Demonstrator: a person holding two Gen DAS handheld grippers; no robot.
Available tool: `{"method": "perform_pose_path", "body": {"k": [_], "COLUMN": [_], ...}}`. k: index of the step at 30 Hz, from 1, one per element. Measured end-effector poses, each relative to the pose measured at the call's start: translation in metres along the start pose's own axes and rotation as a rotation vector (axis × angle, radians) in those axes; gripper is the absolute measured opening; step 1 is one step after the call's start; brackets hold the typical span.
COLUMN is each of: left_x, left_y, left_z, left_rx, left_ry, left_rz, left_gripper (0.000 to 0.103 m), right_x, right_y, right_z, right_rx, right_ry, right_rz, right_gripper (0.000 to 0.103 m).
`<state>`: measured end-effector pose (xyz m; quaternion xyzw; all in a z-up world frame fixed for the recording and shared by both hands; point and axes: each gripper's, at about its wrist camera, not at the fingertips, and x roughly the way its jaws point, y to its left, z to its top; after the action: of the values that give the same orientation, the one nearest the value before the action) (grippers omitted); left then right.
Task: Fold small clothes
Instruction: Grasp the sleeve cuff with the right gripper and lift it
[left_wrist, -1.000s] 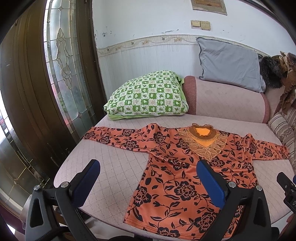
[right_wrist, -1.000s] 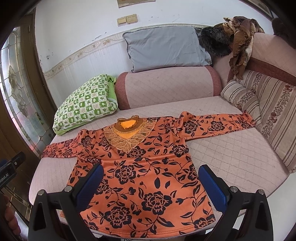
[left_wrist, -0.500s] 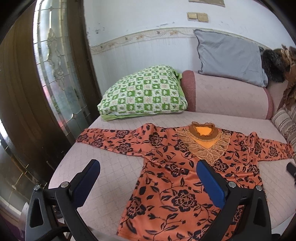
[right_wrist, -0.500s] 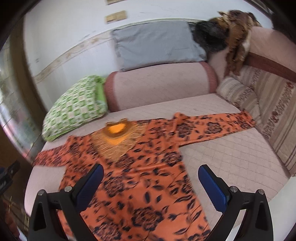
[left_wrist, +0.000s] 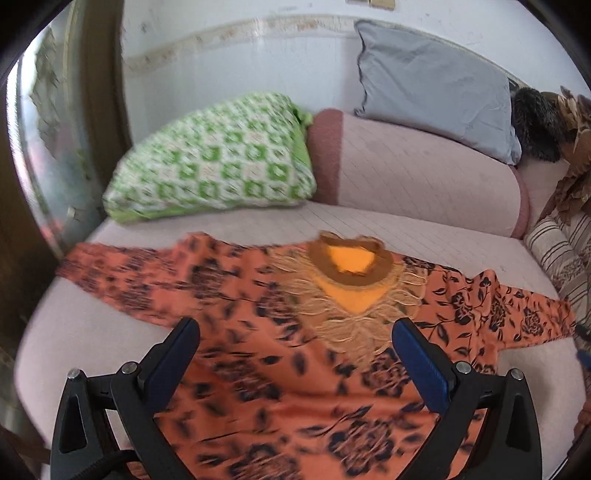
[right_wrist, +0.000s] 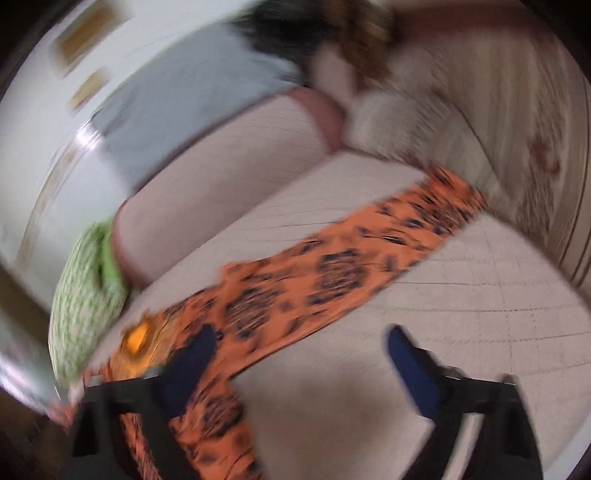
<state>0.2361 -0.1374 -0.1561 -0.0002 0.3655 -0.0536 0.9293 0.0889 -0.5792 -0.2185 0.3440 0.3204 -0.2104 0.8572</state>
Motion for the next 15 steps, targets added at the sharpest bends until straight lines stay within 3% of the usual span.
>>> {"method": "perform_pose_path", "body": {"k": [1,2,6,8,11,15], "left_x": [0.012,0.02,0.055,0.066,0.076,0.079], "left_y": [-0.003,-0.005,-0.006,-0.004,0.0,0.002], "left_z": [-0.001,-0.004,-0.012,-0.014,-0.018,-0.021], "left_rx": [-0.002,-0.001,0.017,0.02,0.025,0.046], "left_ry": [0.011,0.016,0.051,0.065,0.057,0.028], "left_rz": [-0.014,-0.022,-0.017,-0.003,0.021,0.035], "left_gripper": [0.103,0.103,0.103,0.103,0.103,0.103], "right_x": [0.014,0.025,0.042,0.057,0.084,0.104], "right_y": [-0.024,-0.048,-0.105,-0.13,-0.153,-0.167], "right_z": [0.01,0.019,0.045,0.056,0.066,0.088], "right_rx": [0.065,0.137,0.288,0.383,0.484,0.56], "right_ry": [0.028,0.035,-0.034,-0.039,-0.03,-0.112], "right_rz": [0.004,0.004,-0.071,-0.065,-0.064,-0.082], "right_gripper": [0.06,0.058,0.057,0.057,0.057,0.059]}}
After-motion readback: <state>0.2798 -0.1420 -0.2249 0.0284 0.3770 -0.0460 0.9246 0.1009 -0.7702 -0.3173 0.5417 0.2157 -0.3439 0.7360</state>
